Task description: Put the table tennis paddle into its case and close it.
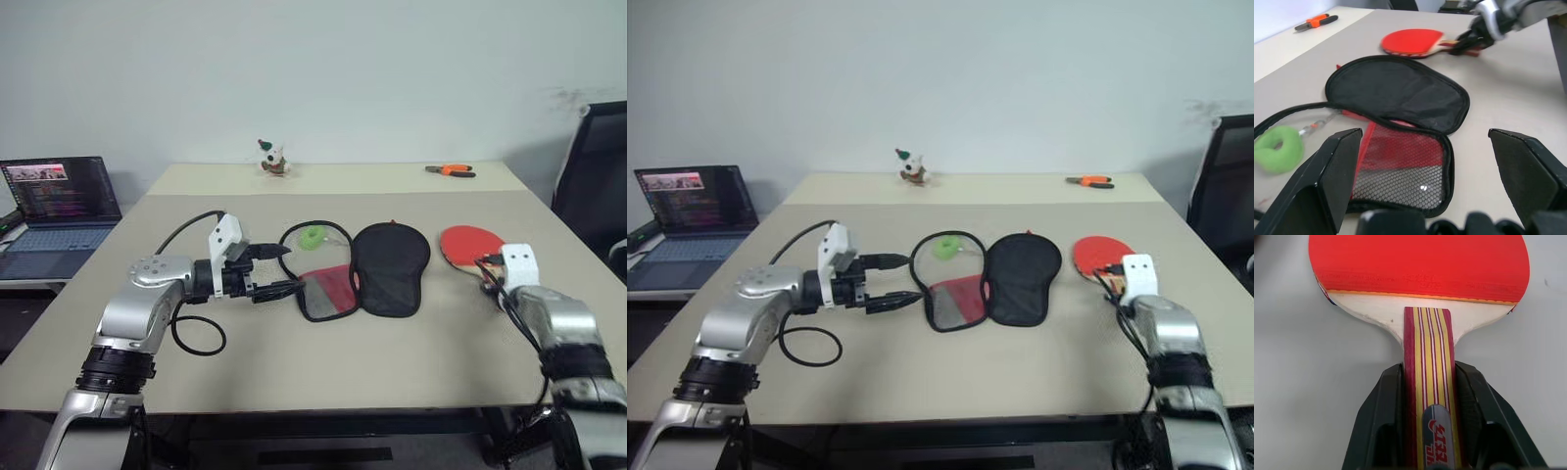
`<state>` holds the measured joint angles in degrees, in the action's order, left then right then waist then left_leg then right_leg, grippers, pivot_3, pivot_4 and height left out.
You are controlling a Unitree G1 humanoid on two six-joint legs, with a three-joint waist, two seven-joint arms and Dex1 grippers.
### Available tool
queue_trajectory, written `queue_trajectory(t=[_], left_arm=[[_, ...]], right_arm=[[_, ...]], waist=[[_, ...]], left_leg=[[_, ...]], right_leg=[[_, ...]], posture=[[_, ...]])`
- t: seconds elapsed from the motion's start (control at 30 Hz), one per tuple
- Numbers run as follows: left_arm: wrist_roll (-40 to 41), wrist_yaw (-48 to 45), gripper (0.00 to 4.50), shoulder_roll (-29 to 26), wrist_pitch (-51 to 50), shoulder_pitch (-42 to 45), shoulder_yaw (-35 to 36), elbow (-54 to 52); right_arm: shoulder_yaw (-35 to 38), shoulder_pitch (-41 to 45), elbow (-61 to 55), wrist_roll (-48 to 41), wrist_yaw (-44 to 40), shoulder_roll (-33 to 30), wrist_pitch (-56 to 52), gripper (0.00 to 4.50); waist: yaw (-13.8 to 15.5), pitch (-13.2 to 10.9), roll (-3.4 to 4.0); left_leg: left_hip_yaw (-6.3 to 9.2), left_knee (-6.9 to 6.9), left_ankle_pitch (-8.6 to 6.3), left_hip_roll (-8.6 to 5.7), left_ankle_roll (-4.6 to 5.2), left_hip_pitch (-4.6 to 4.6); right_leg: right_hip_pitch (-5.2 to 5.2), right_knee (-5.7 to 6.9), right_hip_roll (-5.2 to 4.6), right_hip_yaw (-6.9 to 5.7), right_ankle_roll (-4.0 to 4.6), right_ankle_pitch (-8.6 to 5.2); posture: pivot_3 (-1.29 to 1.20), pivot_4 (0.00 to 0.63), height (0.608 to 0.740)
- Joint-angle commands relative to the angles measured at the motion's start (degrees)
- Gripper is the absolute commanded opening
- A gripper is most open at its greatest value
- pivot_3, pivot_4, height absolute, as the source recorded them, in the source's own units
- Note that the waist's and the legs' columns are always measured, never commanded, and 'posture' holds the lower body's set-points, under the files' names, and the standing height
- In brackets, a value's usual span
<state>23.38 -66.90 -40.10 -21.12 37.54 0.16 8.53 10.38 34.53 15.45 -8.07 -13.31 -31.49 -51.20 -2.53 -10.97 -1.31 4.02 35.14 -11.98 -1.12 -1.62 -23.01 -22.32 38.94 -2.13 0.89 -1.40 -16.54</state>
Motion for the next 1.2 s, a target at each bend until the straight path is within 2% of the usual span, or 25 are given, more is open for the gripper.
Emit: queue_trajectory(t=[0.03,0.13,0.3,0.37,0.5,0.83,0.93,1.03,1.2], left_arm=[[-0.05,-0.33,4.50,0.12,0.38,0.98,0.24,-0.90],[-0.16,-0.79,4.50,0.56,0.53,1.40,-0.20,-0.32],[-0.10,-1.58,4.50,1.68,0.58,2.61,-1.09,0.29],[0.10,-2.03,4.50,1.68,0.38,2.83,-1.11,0.15],[1.16,-1.97,4.50,1.41,-0.82,2.43,-0.55,-1.05],[1.75,-1.43,4.50,0.28,-1.86,0.44,0.43,-3.42],[1.83,-1.12,4.50,-0.10,-2.07,-0.18,0.87,-3.99],[1.95,-0.76,4.50,-0.40,-2.35,-1.02,1.53,-4.64],[2.75,-0.61,4.50,-1.06,-2.87,-3.04,2.74,-6.64]], right_arm=[[2.08,-6.85,-14.74,-2.73,-1.66,-1.66,-10.80,1.14],[3.75,-9.22,-19.43,-3.50,-1.00,-1.39,-14.74,1.14],[4.91,-7.35,-17.68,-4.01,-0.14,0.96,-15.39,1.14],[4.68,-6.56,-16.70,-3.85,-0.37,1.21,-14.88,1.88],[3.62,-5.05,-14.91,-4.21,-2.50,0.79,-13.40,3.08],[2.99,-1.22,-5.41,-2.54,-2.31,0.04,-8.97,3.08],[4.76,-0.65,-4.57,-2.35,0.13,0.75,-7.64,2.24],[5.76,0.29,-4.50,-2.10,2.23,1.06,-5.06,1.18],[6.60,3.78,-9.40,-3.99,3.93,1.64,-7.43,1.09]], waist=[[0.29,0.00,0.00],[0.36,0.00,0.00],[0.45,0.01,-0.01],[0.35,0.01,-0.01],[-0.03,0.01,-0.02],[-0.44,0.03,-0.05],[-0.42,0.04,-0.06],[-0.26,0.04,-0.06],[-0.23,0.01,-0.01]], left_leg=[[0.05,0.00,0.00,-0.01,0.00,0.00],[0.11,0.02,0.00,-0.01,0.00,0.03],[0.11,0.06,0.01,-0.04,0.00,0.10],[0.10,0.06,0.01,-0.03,0.00,0.10],[0.04,0.06,0.00,-0.02,0.00,0.12],[0.01,0.07,0.01,-0.01,0.00,0.14],[0.01,0.16,0.01,-0.02,0.00,0.14],[0.02,0.25,0.01,-0.04,0.00,0.11],[0.02,0.27,0.00,-0.06,0.01,0.05]], right_leg=[[0.01,0.01,0.00,-0.01,0.00,0.00],[0.03,0.04,0.00,-0.04,0.00,0.00],[0.09,0.07,0.00,-0.07,-0.01,0.00],[0.08,0.07,0.02,-0.08,0.00,0.01],[0.08,0.08,0.01,-0.07,-0.01,0.01],[0.08,0.08,0.02,-0.05,-0.03,0.03],[0.11,0.09,0.02,-0.04,-0.08,0.06],[0.13,0.09,0.00,-0.04,-0.10,0.07],[0.07,0.09,-0.03,-0.03,-0.12,0.08]], posture=[[0.00,0.150,0.740],[0.00,0.150,0.740],[0.00,0.150,0.740],[0.00,0.150,0.740],[0.00,0.150,0.740],[0.00,0.150,0.740],[0.00,0.150,0.740],[0.00,0.150,0.740],[0.00,0.150,0.740]])
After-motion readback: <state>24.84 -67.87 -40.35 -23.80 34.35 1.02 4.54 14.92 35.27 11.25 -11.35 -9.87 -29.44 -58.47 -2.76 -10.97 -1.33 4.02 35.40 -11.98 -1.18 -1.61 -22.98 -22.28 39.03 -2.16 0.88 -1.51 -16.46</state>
